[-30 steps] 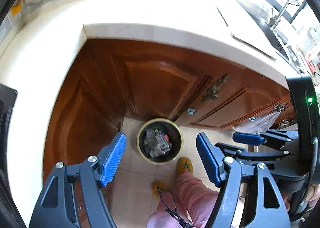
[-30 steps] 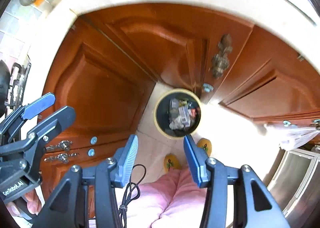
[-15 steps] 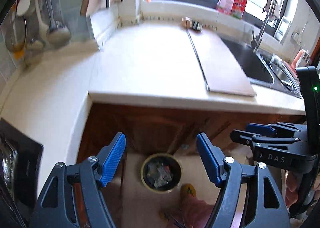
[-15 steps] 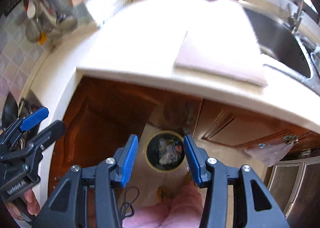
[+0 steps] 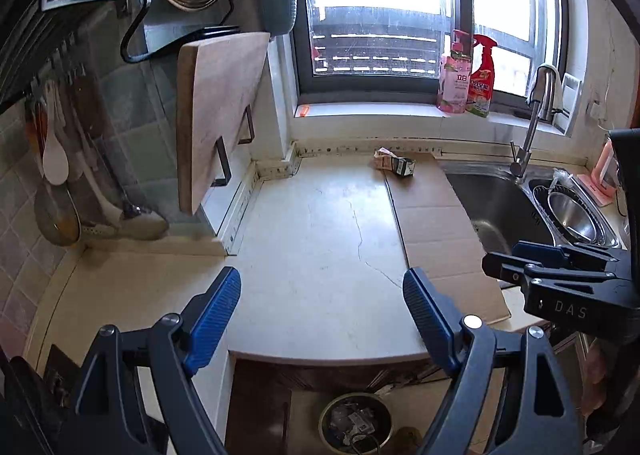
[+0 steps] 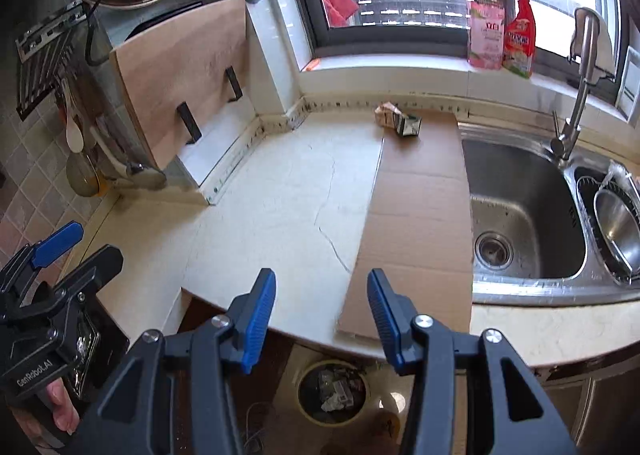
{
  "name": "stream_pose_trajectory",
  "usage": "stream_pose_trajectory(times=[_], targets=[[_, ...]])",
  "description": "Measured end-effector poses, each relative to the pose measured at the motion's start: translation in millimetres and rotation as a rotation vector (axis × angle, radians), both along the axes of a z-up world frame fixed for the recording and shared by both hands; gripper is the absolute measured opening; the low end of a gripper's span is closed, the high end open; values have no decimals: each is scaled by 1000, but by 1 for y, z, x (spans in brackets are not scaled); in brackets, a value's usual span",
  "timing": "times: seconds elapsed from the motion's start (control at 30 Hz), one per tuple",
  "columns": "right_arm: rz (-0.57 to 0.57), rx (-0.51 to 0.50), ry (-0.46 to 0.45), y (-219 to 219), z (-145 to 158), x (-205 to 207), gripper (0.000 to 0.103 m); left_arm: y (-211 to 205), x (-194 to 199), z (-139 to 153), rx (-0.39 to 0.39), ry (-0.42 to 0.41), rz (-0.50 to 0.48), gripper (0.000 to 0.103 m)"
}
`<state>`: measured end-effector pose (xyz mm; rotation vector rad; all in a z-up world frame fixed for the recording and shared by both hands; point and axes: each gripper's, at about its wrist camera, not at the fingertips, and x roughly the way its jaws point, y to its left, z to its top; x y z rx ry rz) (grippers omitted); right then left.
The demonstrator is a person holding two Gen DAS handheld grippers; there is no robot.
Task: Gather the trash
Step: 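Raise both grippers back toward the milk carton on the cardboard, then grasp the green-and-beige milk carton with the right gripper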
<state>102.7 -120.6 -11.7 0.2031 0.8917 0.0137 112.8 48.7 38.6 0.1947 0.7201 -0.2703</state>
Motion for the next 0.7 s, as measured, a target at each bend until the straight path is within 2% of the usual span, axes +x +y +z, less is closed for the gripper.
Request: stream_pose_trajectory(times=[0.13,0.27,0.4,0.57,0.7], targets=[[6,57,-24,-19,29,39,49,-12,35,19,22,10,7,82],[31,141,-48,-36,53,86,53,-31,78,31,78,-6,25,82],[58,189,-71,-52,66,135,55,-54,129,37,124,-14,55,82],[67,131,-85,-80,61,202,65,-91,201,24,160,20,83,82],[80,99,-30,-107,30,261,66,-124,256,-4,191,69,88,82]])
